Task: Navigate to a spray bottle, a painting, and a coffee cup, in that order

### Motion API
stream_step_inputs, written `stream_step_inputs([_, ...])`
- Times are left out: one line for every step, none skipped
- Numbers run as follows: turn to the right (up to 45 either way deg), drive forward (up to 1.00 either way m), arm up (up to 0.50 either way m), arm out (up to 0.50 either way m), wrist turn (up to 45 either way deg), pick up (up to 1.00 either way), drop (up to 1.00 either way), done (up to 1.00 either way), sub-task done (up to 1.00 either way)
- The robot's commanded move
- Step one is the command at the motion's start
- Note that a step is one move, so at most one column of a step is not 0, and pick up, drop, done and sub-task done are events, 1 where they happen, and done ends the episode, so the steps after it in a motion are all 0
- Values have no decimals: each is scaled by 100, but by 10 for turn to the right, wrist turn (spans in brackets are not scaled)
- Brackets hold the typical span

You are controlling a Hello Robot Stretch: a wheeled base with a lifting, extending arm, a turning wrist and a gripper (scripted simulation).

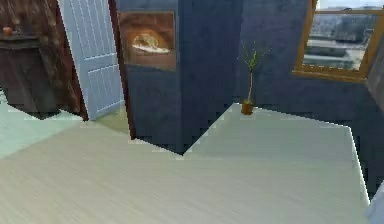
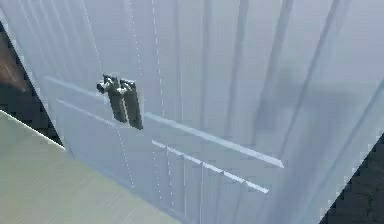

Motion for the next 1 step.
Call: stream_step_inputs([-450, 0, 0, 0, 0, 0, 0, 0, 0])
